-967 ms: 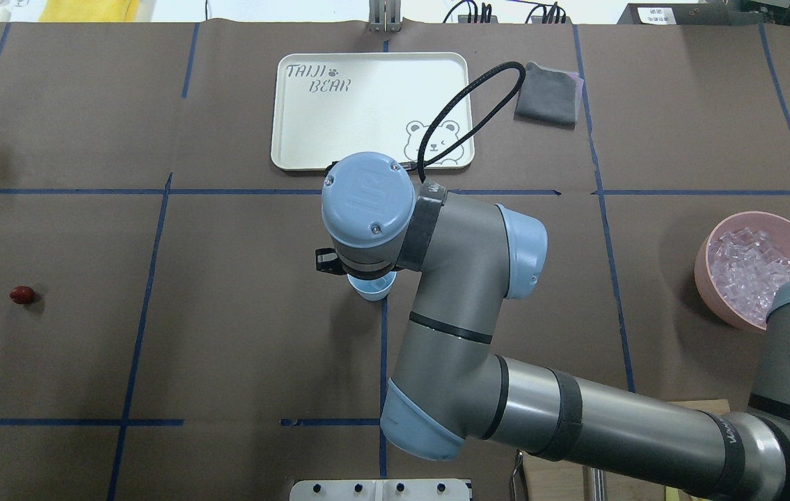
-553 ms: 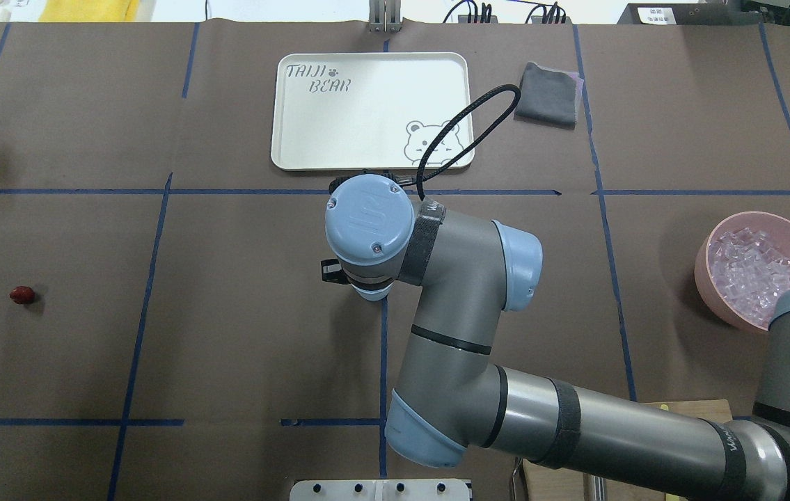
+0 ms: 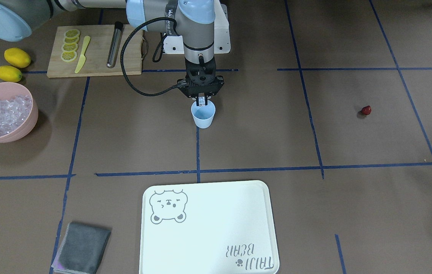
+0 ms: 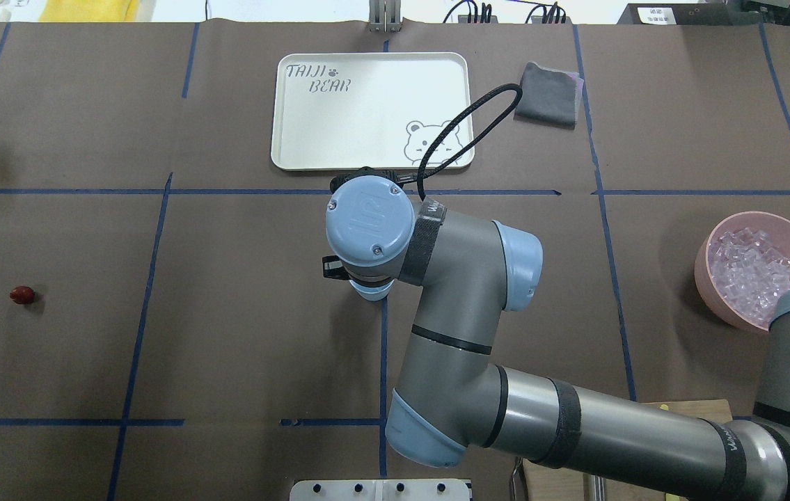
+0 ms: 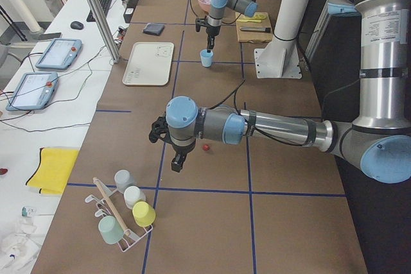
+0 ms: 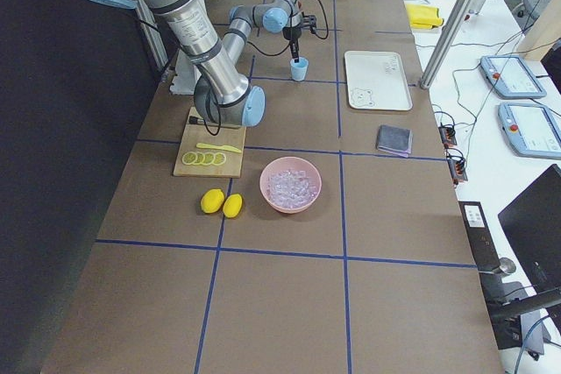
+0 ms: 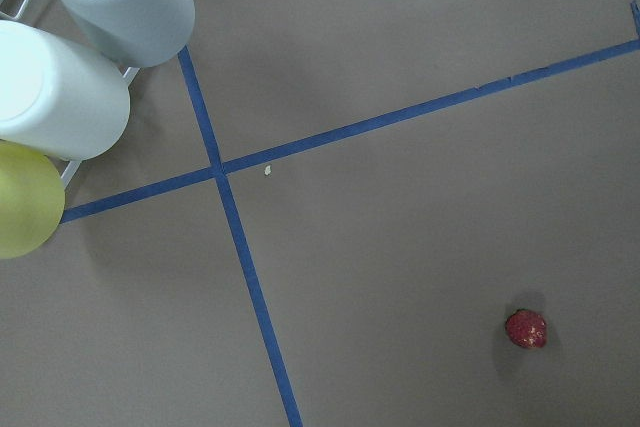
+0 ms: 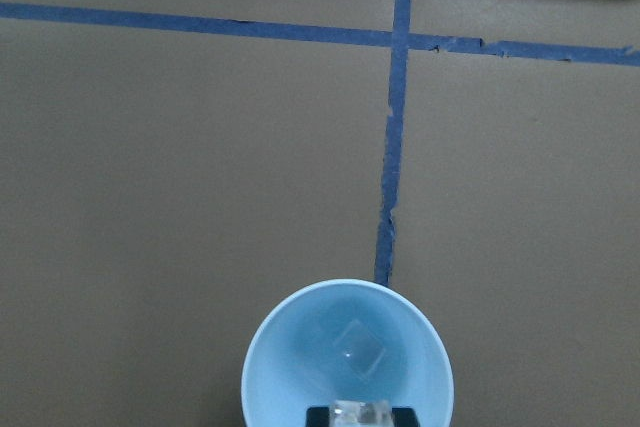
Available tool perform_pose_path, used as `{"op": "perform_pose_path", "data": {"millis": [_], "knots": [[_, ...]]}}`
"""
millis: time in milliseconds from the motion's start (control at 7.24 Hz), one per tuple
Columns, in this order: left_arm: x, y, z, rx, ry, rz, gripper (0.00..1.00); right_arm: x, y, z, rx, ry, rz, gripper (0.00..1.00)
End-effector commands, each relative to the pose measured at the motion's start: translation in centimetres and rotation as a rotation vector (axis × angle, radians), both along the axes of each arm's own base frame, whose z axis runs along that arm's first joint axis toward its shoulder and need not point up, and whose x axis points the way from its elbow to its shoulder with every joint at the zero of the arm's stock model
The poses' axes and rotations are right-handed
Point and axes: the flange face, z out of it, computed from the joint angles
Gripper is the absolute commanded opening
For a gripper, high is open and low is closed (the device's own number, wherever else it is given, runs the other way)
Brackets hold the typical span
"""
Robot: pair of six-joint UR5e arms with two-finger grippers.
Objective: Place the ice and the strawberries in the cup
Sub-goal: 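Open the right gripper to release the ice cube into the cup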
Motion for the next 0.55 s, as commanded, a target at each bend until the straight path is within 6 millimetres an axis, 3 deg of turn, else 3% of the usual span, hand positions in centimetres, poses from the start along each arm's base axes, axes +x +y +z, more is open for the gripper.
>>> {"op": "perform_pose_path", "data": {"millis": [0,414], "knots": [[0.00,0.00,-0.05,0.000,0.000,-0.001,1.00,0.02,-0.02,-0.02,0.001,-0.001,0.002,0.99],[0.00,0.00,-0.05,0.000,0.000,-0.001,1.00,0.10,0.03,-0.82,0.003,-0.012,0.002,0.99]]}}
